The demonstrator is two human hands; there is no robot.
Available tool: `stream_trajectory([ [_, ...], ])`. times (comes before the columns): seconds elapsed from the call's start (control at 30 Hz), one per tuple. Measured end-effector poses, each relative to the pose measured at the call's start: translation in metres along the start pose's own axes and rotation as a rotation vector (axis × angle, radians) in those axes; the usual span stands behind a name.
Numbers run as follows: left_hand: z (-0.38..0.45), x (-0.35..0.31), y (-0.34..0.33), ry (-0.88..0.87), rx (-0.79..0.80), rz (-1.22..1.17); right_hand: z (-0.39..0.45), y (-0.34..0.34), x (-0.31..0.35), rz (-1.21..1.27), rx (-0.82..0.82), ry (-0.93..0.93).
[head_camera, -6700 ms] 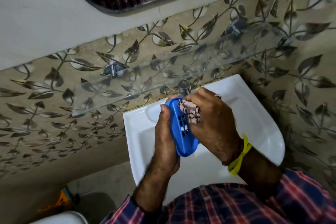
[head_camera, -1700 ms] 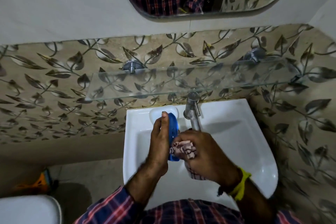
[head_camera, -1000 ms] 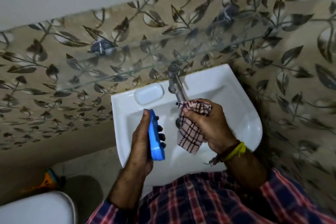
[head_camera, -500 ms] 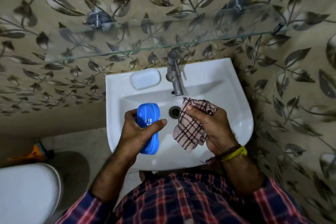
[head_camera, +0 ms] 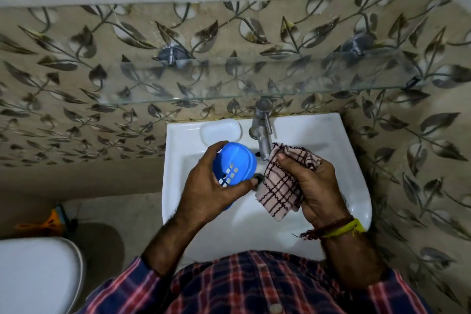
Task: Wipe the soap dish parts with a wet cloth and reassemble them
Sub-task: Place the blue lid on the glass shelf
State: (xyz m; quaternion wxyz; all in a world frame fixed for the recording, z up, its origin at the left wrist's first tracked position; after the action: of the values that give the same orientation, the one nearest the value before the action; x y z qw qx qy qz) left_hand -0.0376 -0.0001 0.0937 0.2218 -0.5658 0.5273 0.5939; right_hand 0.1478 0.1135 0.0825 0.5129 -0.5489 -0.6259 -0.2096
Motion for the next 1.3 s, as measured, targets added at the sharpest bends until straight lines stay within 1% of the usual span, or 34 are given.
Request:
stream_trajectory([
  [0.13, 0.013, -0.029, 0.012, -0.106, -0.026, 0.176, 0.011, -0.010, 0.013, 0.006, 0.015, 0.046],
  [0.3, 0.023, -0.107, 0.018, -0.388, -0.035, 0.499, 0.012, -0.017, 0.023, 0.030, 0.033, 0.050],
  [0.43, 0.042, -0.157, 0.023, -0.536, -0.046, 0.689, 0.012, -0.017, 0.034, 0.014, 0.021, 0.053],
  [0.63, 0.084, -0.189, 0.035, -0.567, -0.028, 0.709, 0.014, -0.011, 0.042, 0.016, 0.041, 0.038],
  [0.73, 0.107, -0.189, 0.039, -0.566, 0.000, 0.744, 0.016, -0.011, 0.036, 0.046, 0.104, -0.021],
  [0.8, 0.122, -0.186, 0.038, -0.563, 0.013, 0.779, 0.016, -0.007, 0.029, 0.085, 0.118, -0.059],
  [0.97, 0.141, -0.169, 0.032, -0.542, 0.069, 0.839, 0.013, 0.007, 0.016, 0.159, 0.071, -0.071],
  [1.07, 0.142, -0.163, 0.030, -0.554, 0.088, 0.788, 0.010, 0.011, 0.012, 0.161, 0.062, -0.071],
  [1.3, 0.145, -0.157, 0.031, -0.594, 0.079, 0.756, 0.011, 0.008, 0.002, 0.158, 0.023, -0.101],
])
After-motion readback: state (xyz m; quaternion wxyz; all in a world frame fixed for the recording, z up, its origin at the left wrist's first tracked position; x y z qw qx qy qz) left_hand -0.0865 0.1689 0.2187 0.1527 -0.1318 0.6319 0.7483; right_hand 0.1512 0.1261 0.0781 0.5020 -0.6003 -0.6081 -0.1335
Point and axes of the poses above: each hand's wrist, its own z-axis towards the middle knuckle, its own y-axis out of the back of the hand, x = y × z, the point moved 10 cm from there along z, towards the middle knuckle, and after that the axes turned 8 degrees about x, right-handed, at the moved point
